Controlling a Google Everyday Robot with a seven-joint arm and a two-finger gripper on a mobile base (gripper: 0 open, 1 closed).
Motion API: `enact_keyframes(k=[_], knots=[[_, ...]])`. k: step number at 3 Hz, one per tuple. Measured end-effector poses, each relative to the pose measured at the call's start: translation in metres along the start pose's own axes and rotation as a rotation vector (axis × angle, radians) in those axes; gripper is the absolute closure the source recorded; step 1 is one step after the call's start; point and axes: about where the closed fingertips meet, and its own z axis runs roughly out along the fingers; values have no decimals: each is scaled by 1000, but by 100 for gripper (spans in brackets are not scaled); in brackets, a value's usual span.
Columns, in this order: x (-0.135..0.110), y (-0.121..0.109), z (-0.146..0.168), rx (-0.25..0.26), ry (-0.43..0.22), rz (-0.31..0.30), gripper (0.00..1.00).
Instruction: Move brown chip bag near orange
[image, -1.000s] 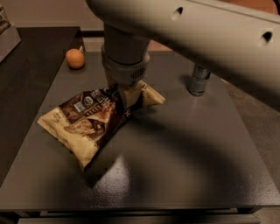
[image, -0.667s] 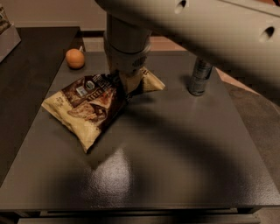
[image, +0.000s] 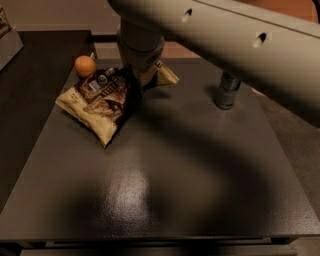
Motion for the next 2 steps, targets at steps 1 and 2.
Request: enact_keyframes(k=[1, 2], knots=[[17, -23, 30, 23, 41, -26, 100], [33, -42, 50, 34, 81, -43, 83]])
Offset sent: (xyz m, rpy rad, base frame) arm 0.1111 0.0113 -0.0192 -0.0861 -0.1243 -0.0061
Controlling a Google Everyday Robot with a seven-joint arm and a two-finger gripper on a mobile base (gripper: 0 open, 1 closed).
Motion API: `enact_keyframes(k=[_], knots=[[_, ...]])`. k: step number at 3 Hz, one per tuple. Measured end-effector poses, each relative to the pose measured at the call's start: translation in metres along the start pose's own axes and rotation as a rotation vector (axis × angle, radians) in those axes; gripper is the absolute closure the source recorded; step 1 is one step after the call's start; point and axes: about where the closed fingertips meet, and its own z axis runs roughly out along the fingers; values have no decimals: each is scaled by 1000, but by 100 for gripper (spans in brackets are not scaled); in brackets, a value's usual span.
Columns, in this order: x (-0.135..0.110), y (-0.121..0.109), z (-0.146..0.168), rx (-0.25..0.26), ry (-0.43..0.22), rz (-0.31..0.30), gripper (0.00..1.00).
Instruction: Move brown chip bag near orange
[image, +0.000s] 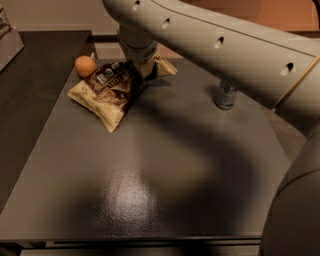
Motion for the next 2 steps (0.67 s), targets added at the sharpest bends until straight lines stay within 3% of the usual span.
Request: enact_keyframes(k=[2], knots=[[12, -8, 15, 1, 37, -11, 36]])
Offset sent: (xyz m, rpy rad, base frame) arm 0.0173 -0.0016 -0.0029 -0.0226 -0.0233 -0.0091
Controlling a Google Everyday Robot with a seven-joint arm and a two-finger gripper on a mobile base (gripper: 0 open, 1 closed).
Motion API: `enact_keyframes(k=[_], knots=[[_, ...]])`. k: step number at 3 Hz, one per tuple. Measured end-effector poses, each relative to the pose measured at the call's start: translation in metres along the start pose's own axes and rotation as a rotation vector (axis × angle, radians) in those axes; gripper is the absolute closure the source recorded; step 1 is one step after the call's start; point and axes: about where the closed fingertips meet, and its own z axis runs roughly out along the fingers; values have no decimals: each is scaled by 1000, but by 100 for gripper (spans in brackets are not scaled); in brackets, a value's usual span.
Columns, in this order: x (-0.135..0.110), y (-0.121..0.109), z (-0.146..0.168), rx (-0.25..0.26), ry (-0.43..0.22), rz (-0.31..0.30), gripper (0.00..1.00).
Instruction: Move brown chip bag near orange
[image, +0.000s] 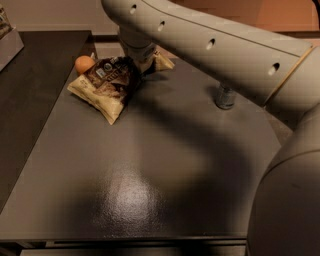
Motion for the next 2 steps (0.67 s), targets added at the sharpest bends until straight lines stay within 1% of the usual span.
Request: enact_keyframes(k=[1, 2], knots=[[0, 1, 1, -2, 0, -1, 13], [0, 1, 2, -4, 0, -1, 0]])
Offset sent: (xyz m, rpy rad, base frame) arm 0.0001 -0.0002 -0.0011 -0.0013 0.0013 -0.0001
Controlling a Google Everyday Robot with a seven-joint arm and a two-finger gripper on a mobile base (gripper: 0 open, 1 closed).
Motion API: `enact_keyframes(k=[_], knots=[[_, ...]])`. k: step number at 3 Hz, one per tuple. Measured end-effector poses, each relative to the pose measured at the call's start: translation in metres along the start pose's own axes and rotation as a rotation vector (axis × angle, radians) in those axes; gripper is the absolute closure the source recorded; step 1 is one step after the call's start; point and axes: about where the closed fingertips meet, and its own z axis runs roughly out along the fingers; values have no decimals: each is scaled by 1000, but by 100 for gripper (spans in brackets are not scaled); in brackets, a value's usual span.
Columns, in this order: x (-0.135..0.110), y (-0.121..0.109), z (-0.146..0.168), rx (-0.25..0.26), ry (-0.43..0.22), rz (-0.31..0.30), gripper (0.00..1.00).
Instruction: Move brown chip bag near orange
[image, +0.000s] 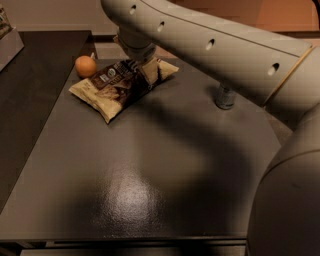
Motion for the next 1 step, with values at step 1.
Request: enact_keyframes(k=[1], knots=[[0, 0, 0, 0, 0, 0, 0]])
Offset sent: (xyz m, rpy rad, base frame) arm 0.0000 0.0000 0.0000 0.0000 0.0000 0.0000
